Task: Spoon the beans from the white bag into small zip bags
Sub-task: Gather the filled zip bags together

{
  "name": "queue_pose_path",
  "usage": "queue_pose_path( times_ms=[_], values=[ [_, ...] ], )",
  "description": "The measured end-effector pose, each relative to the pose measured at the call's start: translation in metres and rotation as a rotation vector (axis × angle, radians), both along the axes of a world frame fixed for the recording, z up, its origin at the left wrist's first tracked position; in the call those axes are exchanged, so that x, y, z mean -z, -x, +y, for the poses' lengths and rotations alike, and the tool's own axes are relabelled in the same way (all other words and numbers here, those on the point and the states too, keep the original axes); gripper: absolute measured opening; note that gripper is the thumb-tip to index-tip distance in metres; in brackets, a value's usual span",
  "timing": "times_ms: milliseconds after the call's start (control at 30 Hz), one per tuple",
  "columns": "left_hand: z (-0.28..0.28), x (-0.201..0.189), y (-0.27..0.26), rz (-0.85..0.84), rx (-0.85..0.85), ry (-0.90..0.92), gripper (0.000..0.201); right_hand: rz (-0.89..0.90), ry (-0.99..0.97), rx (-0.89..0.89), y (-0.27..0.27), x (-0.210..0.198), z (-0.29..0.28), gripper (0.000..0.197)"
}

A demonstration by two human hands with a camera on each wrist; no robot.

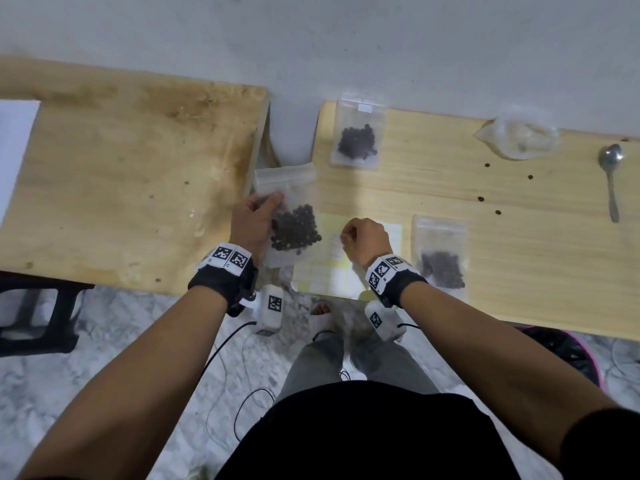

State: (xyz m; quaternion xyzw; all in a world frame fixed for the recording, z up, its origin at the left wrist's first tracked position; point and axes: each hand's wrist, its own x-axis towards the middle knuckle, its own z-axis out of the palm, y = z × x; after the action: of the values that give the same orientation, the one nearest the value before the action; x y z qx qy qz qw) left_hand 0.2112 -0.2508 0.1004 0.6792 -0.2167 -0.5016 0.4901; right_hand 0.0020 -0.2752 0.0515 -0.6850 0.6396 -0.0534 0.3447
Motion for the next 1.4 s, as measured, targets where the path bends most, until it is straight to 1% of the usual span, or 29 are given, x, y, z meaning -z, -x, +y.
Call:
queue_pose_path(
  times_ms=[67,133,233,300,367,433,533,600,667,767,1233,1400],
  values=[
    [-0.001,-0.001,0.002,0.002,0.011,-0.001,0.007,-0.066,0.015,0.058,0.007,-0.003,-0.002,0.013],
    [-0.003,-0.001,0.005,0.014,0.059,0.000,0.010,-0.130,0.037,0.131,0.016,-0.010,-0.006,0.013],
    [-0.007,0.000,0.016,0.041,0.143,0.022,0.016,-0.238,0.132,0.211,0.028,-0.023,-0.017,0.012],
    [-0.014,-0.001,0.027,0.024,0.179,0.040,0.020,-0.325,0.212,0.263,0.033,-0.037,-0.027,0.011],
    [-0.020,-0.008,0.040,0.026,0.221,0.071,0.016,-0.395,0.292,0.289,0.036,-0.054,-0.035,0.007],
    [-0.027,-0.015,0.053,0.058,0.270,0.088,0.014,-0.433,0.344,0.259,0.038,-0.071,-0.041,0.007],
    [-0.038,-0.025,0.071,0.084,0.330,0.101,0.020,-0.379,0.360,0.166,0.044,-0.088,-0.047,0.009],
    [-0.044,-0.030,0.082,0.077,0.377,0.125,0.020,-0.323,0.386,0.143,0.049,-0.095,-0.050,0.009],
    [-0.049,-0.035,0.091,0.065,0.410,0.154,0.017,-0.300,0.412,0.164,0.055,-0.100,-0.051,0.009],
    [-0.054,-0.041,0.102,0.061,0.435,0.181,0.018,-0.294,0.434,0.229,0.064,-0.104,-0.053,0.009],
    [-0.062,-0.049,0.124,0.041,0.486,0.254,0.025,-0.225,0.485,0.275,0.081,-0.121,-0.053,0.008],
    [-0.063,-0.048,0.126,0.039,0.495,0.256,0.023,-0.229,0.503,0.276,0.081,-0.124,-0.052,0.008]
  ],
)
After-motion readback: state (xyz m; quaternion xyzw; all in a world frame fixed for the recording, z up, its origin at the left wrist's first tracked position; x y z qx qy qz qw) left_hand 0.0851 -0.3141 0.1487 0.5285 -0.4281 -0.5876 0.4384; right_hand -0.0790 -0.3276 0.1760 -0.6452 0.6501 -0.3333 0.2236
